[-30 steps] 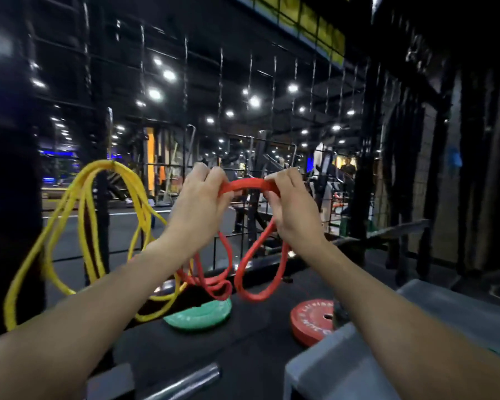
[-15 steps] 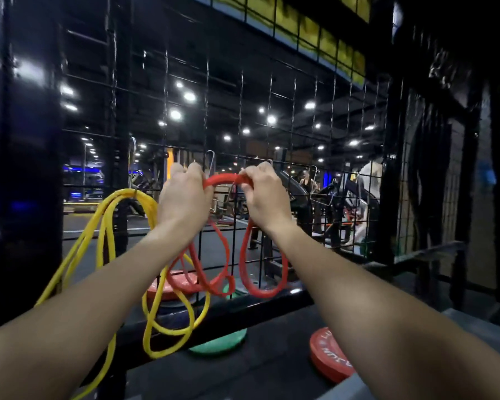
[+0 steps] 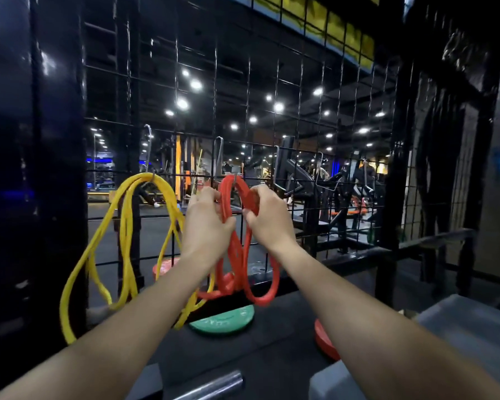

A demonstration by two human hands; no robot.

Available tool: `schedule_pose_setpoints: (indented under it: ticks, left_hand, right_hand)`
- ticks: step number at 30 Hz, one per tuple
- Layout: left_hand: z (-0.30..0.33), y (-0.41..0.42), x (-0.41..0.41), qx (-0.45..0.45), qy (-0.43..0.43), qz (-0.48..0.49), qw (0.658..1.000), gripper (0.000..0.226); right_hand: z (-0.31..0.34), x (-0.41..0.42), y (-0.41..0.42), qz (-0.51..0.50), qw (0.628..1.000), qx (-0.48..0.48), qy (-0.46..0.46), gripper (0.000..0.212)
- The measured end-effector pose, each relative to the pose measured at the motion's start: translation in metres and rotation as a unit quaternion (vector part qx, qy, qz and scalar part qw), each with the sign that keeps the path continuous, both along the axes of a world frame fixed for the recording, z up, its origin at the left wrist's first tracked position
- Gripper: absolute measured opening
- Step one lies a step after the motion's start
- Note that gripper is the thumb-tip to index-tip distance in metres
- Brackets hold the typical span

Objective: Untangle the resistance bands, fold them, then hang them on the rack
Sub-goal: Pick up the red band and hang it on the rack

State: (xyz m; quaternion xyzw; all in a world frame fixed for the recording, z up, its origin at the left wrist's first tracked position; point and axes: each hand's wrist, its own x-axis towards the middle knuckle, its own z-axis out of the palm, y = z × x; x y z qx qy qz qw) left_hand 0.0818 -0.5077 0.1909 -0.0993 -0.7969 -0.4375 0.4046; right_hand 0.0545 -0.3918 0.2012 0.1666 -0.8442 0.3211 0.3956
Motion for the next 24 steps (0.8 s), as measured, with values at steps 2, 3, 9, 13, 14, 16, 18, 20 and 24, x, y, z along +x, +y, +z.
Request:
schedule_pose_setpoints:
  ticks: [2, 3, 9, 13, 14, 16, 18, 20, 24]
  left_hand:
    - [0.000, 0.003, 0.000, 0.022, 0.003, -0.023, 0.999, 0.031]
    - [0.000, 0.003, -0.001, 0.038, -0.007, -0.037, 0.999, 0.031]
    - [-0.002, -0.005, -0.001, 0.014, -0.016, -0.004, 1.000, 0.034]
    - [-0.005, -0.010, 0.004, -0.066, 0.008, 0.068, 0.995, 0.034]
    - [-0.008, -0.010, 0.005, -0.079, 0.011, 0.076, 0.994, 0.037]
    - [-0.015, -0.010, 0.004, -0.089, 0.005, 0.064, 0.994, 0.044]
    - [-0.018, -0.009, 0.005, -0.076, -0.009, 0.026, 0.997, 0.050]
    - [-0.016, -0.008, 0.005, -0.062, -0.019, -0.012, 0.998, 0.054]
    - [-0.015, -0.016, 0.009, -0.063, -0.018, -0.025, 0.998, 0.057]
  right_hand:
    - [0.000, 0.002, 0.002, -0.001, 1.000, -0.004, -0.006, 0.025]
    - [0.001, 0.003, 0.004, -0.006, 1.000, -0.004, -0.008, 0.025]
    - [0.002, 0.001, -0.001, -0.008, 1.000, -0.005, -0.018, 0.032]
    - [-0.010, -0.001, -0.006, 0.005, 1.000, 0.004, -0.028, 0.050]
    - [-0.012, -0.001, -0.006, 0.003, 0.999, 0.006, -0.031, 0.053]
    - [-0.017, -0.001, -0.004, -0.001, 0.999, 0.006, -0.034, 0.057]
    - [-0.019, -0.001, -0.002, -0.002, 0.999, 0.007, -0.035, 0.056]
    - [-0.019, 0.000, 0.000, -0.004, 0.999, 0.010, -0.041, 0.051]
    - [-0.021, 0.001, 0.000, -0.017, 0.999, 0.009, -0.046, 0.024]
